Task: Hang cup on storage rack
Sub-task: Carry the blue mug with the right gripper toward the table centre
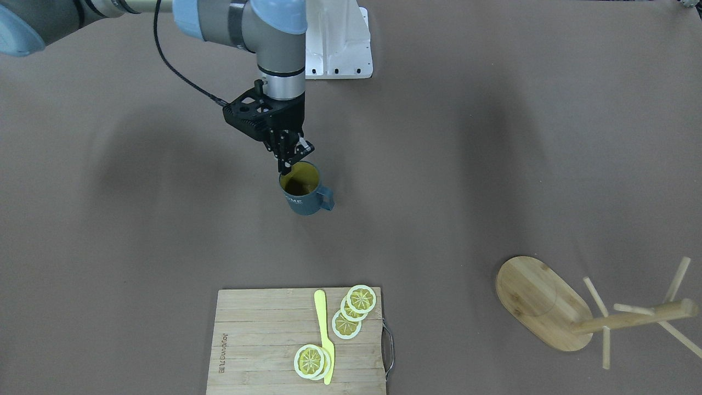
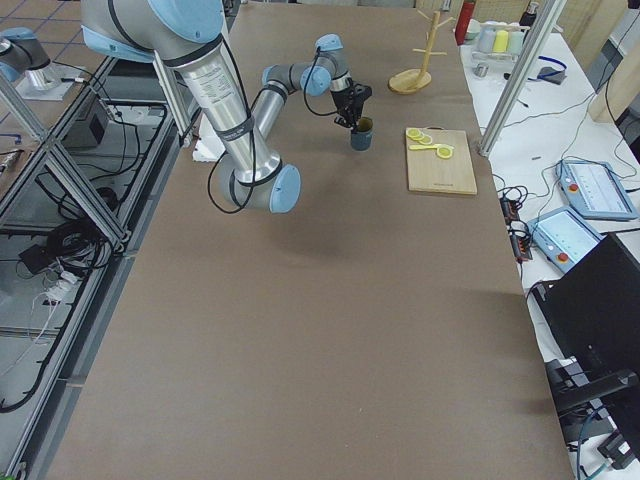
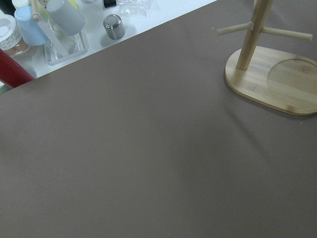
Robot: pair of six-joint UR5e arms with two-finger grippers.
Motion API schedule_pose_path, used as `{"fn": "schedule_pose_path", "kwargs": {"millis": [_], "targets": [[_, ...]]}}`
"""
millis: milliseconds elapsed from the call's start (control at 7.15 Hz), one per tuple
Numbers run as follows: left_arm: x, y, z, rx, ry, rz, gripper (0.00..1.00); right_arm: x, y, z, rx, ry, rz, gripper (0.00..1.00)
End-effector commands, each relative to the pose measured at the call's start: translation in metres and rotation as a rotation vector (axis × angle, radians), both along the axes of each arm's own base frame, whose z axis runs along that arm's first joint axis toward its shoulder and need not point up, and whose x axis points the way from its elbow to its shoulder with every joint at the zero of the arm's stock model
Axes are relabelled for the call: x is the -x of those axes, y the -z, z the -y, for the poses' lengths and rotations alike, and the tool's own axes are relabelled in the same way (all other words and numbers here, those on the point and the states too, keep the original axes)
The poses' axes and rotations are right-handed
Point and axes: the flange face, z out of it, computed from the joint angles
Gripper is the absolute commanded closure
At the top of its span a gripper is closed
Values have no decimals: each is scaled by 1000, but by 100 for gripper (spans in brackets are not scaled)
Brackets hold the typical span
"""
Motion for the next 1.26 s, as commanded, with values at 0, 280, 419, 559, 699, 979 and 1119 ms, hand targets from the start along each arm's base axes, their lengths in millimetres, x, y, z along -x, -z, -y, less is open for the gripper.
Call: {"fn": "schedule_pose_path", "kwargs": {"millis": [0,280,419,559,699,979,1119], "targets": [[-1,-5,0,8,-3,1,1,47,23,-12,89,-78,-32,100],[-1,-4,1,7,-3,1,1,83,44,-1,114,-90,-61,100],[-1,-4,1,7,-3,1,1,83,43,0,111,-88,-60,98],[-1,-5,2,8,-3,1,1,83,43,0,110,-84,-63,60],[-1,-4,4,7,-3,1,1,83,39,0,109,-83,-70,39],[-1,-6,5,10,-2,2,1,76,39,5,28,-60,-105,0],[-1,-4,5,5,-3,1,1,54,43,17,-24,-23,-107,0]]}}
